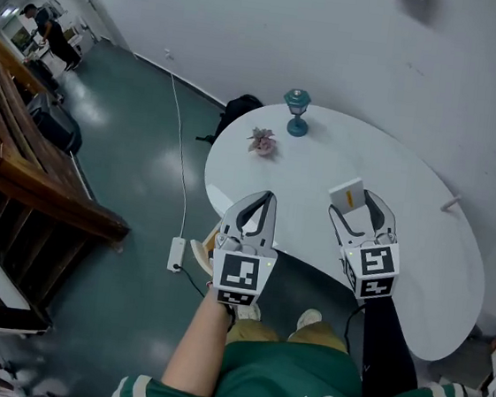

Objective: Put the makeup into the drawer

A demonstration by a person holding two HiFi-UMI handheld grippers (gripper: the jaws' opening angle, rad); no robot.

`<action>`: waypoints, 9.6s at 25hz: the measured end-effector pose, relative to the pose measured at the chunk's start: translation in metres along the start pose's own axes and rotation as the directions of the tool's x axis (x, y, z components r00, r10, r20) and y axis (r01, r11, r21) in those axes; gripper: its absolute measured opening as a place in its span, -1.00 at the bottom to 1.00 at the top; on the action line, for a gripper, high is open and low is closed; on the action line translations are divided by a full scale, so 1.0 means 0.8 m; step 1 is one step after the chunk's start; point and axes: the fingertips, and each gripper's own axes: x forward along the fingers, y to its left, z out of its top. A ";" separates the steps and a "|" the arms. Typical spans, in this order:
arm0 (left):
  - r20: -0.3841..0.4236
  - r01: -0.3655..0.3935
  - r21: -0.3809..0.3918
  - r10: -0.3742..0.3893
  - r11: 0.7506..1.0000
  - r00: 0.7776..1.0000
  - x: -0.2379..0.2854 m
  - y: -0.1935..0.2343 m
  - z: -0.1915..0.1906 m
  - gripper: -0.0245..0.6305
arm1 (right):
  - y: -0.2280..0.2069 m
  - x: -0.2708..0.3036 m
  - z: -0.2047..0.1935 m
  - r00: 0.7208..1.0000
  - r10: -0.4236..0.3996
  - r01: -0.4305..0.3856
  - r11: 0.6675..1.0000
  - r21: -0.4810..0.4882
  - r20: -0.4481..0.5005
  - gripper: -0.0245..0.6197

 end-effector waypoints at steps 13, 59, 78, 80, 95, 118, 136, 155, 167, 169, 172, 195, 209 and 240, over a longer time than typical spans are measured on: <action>-0.062 -0.187 -0.022 0.185 0.982 0.981 -0.113 0.196 -0.073 -0.93 | 0.209 0.111 0.054 0.982 0.188 -0.187 0.982 -0.040 0.030 0.05; -0.153 -0.234 -0.091 0.219 0.968 0.964 -0.180 0.251 -0.250 -0.93 | 0.478 0.211 -0.403 0.357 0.496 -0.852 0.521 -0.057 -0.791 0.06; -0.264 -0.349 -0.172 0.298 0.921 0.917 -0.210 0.290 -0.321 -0.93 | 0.501 0.236 -0.509 0.236 0.306 -0.970 0.126 -0.207 -0.922 0.06; -0.267 -0.349 -0.175 0.297 0.921 0.917 -0.212 0.292 -0.322 -0.93 | 0.502 0.235 -0.511 0.235 0.295 -0.971 0.117 -0.209 -0.926 0.08; -0.252 -0.355 -0.209 0.300 0.911 0.920 -0.215 0.308 -0.301 -0.93 | 0.522 0.223 -0.359 0.415 0.508 -0.879 0.438 -0.188 -0.755 0.16; -0.061 -0.203 -0.211 0.195 0.956 0.979 -0.196 0.338 -0.133 -0.93 | 0.379 0.175 0.114 0.948 0.307 -0.306 0.952 -0.025 0.079 0.09; 0.024 -0.038 -0.129 0.042 0.991 0.999 -0.103 0.251 -0.052 -0.93 | 0.255 0.121 0.140 0.970 0.138 -0.152 0.987 0.053 0.202 0.05; 0.125 0.353 -0.055 -0.345 0.934 0.930 0.136 -0.118 0.067 -0.93 | -0.151 -0.054 0.021 0.952 -0.280 0.258 0.952 0.167 0.124 0.03; 0.124 0.499 -0.027 -0.492 0.866 0.862 0.250 -0.322 0.099 -0.93 | -0.338 -0.144 -0.078 0.903 -0.428 0.409 0.884 0.227 0.038 0.03; 0.120 0.516 -0.021 -0.510 0.856 0.852 0.259 -0.341 0.100 -0.93 | -0.356 -0.147 -0.090 0.895 -0.446 0.428 0.872 0.239 0.026 0.03; 0.105 0.528 -0.025 -0.523 0.849 0.846 0.274 -0.359 0.097 -0.93 | -0.383 -0.144 -0.123 0.872 -0.488 0.476 0.841 0.258 -0.017 0.04; -0.014 0.447 -0.055 -0.449 0.893 0.894 0.324 -0.332 0.044 -0.93 | -0.479 -0.035 -0.365 0.850 -0.401 0.507 0.800 0.320 -0.343 -0.68; 0.039 0.425 -0.076 -0.423 0.902 0.905 0.307 -0.327 0.066 -0.93 | -0.457 -0.069 -0.275 0.885 -0.381 0.445 0.861 0.247 -0.267 -0.68; 0.112 0.214 -0.112 -0.202 0.970 0.973 0.212 -0.187 0.084 -0.93 | -0.286 -0.057 -0.049 0.970 -0.241 0.242 0.963 0.119 -0.025 -0.68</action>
